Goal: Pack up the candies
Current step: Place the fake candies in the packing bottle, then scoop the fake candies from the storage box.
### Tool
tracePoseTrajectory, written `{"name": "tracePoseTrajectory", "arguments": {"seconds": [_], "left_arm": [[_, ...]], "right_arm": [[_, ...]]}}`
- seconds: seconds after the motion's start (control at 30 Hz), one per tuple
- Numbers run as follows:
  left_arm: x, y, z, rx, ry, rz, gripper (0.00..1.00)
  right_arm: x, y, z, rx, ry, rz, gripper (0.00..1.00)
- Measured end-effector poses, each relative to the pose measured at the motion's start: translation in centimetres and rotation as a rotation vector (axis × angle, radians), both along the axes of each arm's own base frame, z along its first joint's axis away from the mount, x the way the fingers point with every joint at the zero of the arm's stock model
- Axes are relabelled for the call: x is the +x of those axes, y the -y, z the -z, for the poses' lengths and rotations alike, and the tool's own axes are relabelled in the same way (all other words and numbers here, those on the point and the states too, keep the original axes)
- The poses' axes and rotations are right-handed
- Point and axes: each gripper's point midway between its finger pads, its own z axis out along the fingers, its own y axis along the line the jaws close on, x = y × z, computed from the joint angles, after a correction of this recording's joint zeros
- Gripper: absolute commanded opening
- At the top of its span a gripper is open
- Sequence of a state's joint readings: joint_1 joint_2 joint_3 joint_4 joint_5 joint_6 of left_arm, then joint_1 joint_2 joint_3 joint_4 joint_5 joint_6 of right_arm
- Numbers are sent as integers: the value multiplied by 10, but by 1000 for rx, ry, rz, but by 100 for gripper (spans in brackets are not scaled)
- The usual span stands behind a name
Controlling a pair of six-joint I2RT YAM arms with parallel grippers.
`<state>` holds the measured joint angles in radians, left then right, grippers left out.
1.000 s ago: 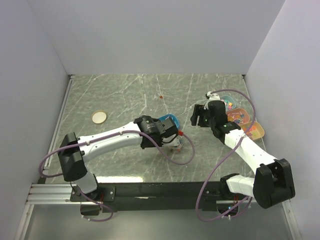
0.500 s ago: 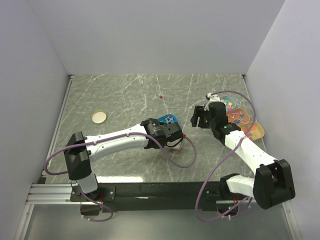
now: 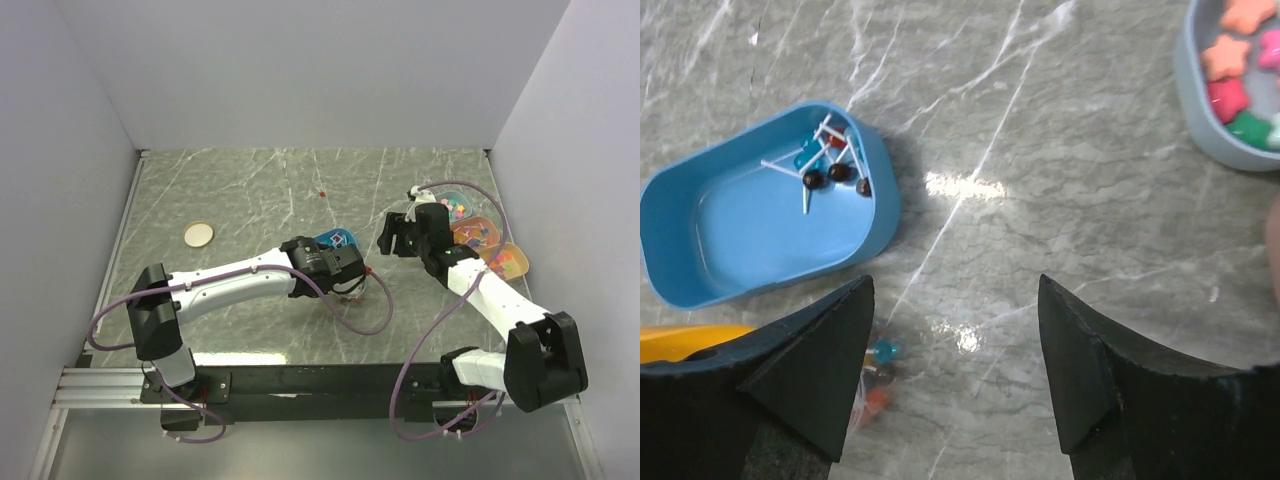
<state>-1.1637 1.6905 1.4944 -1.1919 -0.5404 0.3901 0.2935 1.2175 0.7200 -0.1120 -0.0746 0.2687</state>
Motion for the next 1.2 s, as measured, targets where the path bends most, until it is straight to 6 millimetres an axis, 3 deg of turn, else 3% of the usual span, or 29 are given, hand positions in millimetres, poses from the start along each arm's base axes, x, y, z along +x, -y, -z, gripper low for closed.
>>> {"name": "tracePoseTrajectory", "arguments": {"seconds": [0.17,0.37,0.57,0.9,1.2], "left_arm": [[6,-5,-5,-105,-28,-55,1],[23,-33,-6,-265,-59,-185,1],[28,-43,22,-298,-115,-257,1],[43,-43,68,-259,-184,-383,1],[52,-38,81,-211,-193,-434,1]], "right_arm": [[3,-12,11,23,-51,-52,61],[24,-31,15,45,-86,-101,54],[48,-55,25,25,-107,-157,50],[54,-84,65,-46,-177,-243,40],[53,-88,74,-98,-184,-275,14]]}}
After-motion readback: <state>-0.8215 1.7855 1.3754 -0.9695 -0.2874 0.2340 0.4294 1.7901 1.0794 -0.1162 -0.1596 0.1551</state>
